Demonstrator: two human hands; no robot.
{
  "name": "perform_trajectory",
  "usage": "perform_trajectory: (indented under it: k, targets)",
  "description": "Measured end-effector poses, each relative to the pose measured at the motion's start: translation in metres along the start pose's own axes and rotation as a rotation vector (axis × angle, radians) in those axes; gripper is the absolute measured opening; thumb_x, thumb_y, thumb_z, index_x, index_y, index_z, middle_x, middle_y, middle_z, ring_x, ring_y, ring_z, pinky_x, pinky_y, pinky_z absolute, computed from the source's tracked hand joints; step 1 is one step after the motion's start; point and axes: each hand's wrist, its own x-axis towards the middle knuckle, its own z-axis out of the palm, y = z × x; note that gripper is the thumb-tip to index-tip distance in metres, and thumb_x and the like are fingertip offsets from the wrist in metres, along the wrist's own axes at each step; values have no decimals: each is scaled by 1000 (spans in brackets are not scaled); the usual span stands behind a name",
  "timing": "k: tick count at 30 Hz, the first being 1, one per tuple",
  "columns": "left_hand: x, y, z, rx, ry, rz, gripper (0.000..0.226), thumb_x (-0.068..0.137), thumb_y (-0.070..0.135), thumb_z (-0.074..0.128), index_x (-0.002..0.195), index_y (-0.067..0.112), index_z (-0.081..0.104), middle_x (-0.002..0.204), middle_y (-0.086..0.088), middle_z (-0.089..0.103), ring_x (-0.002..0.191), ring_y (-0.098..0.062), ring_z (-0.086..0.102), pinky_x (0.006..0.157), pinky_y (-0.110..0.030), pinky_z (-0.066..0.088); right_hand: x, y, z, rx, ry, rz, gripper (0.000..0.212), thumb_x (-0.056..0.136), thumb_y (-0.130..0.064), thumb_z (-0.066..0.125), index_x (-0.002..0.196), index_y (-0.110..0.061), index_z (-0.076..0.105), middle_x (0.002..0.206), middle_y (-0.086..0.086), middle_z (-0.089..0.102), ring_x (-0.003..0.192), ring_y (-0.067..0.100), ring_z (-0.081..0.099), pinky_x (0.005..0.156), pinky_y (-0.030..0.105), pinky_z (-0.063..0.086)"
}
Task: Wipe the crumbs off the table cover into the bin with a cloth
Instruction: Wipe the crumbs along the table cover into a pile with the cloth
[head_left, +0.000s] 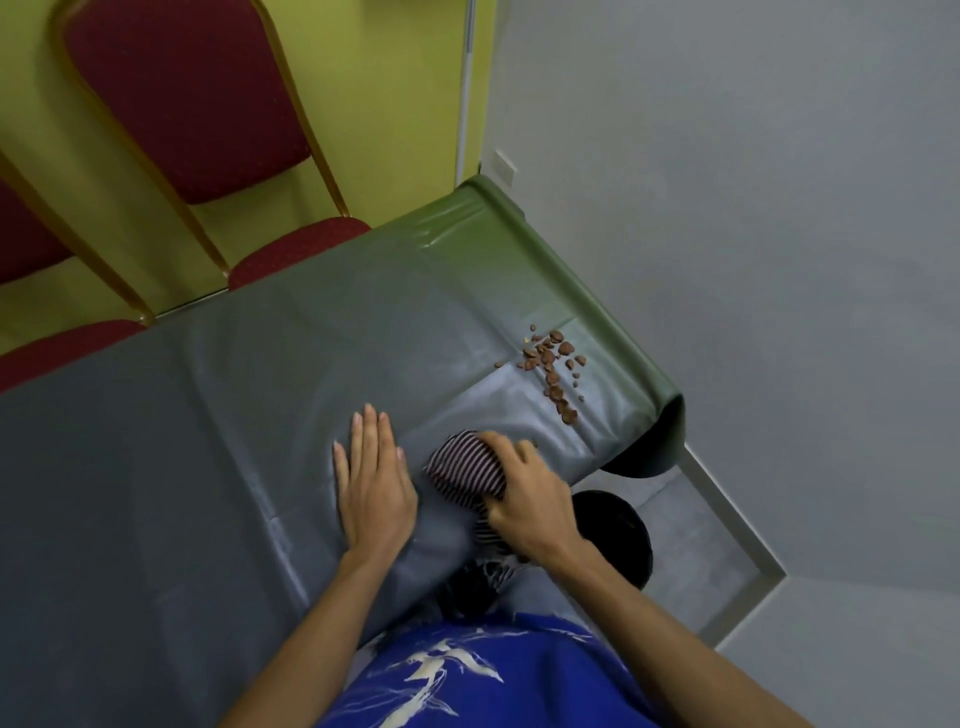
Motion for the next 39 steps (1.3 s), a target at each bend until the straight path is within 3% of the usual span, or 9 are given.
perform_trajectory:
  k: [7, 9, 14, 16, 23, 29, 32, 36, 39]
  targets:
    - [0, 0, -2, -16, -30, -10, 57, 101, 27, 18, 152, 3, 27, 163, -7, 18, 152, -20, 10, 123, -48, 11, 14, 46, -29, 116, 303, 296, 78, 73, -15, 67, 143, -35, 38, 125, 2, 53, 103, 29, 60, 72, 36, 48]
    - [0, 1, -2, -13, -27, -8, 57, 102, 28, 18, 152, 4, 26, 163, -7, 17, 152, -20, 10, 123, -47, 10, 6, 37, -30, 125, 314, 237, 79, 71, -13, 68, 142, -33, 40, 123, 1, 53, 98, 28, 60, 72, 37, 52]
    - [0, 1, -2, 5, -19, -8, 56, 102, 27, 20, 152, 3, 27, 162, -8, 19, 152, -21, 12, 123, -47, 9, -10, 10, -10, -84, 60, -133, 79, 70, -23, 67, 140, -39, 35, 115, -5, 51, 92, 25, 62, 59, 38, 54]
    - [0, 1, -2, -2, -20, -7, 56, 101, 26, 21, 151, 3, 29, 162, -9, 21, 151, -22, 13, 123, -47, 10, -3, 21, -13, -166, 48, -141, 77, 71, -23, 66, 140, -40, 35, 113, -5, 51, 88, 26, 63, 53, 35, 49]
    - [-1, 2, -4, -16, -22, -9, 56, 101, 25, 23, 150, 1, 32, 161, -10, 24, 151, -23, 16, 122, -48, 11, 17, 69, -58, -94, 286, 158, 77, 71, -15, 65, 140, -38, 42, 118, -2, 54, 99, 29, 62, 69, 37, 50]
    - [0, 3, -6, -10, -35, -8, 55, 101, 25, 25, 150, 0, 32, 161, -11, 24, 151, -23, 16, 123, -46, 9, 12, 65, -81, 307, 473, 82, 64, 71, -13, 78, 128, -30, 55, 116, -8, 64, 106, 13, 61, 91, 34, 52]
    - [3, 5, -8, -26, -66, -27, 52, 102, 20, 30, 151, 1, 30, 162, -10, 20, 151, -23, 13, 123, -47, 6, 13, 48, -85, 438, 370, 114, 59, 76, -20, 80, 126, -35, 52, 114, -13, 64, 101, 9, 62, 87, 26, 51]
    - [6, 13, -12, -69, -86, -88, 54, 100, 13, 40, 152, 3, 29, 163, -8, 17, 152, -21, 9, 123, -47, 4, 19, 23, -60, 248, 203, 43, 67, 74, -19, 70, 131, -40, 42, 121, -8, 63, 107, 21, 62, 86, 42, 56]
    - [4, 13, -13, -69, -81, -81, 53, 101, 13, 40, 152, 3, 29, 163, -8, 17, 152, -20, 8, 123, -47, 4, 28, 2, -38, 136, 241, 45, 72, 71, -19, 66, 137, -34, 40, 121, -3, 60, 103, 24, 61, 77, 40, 54]
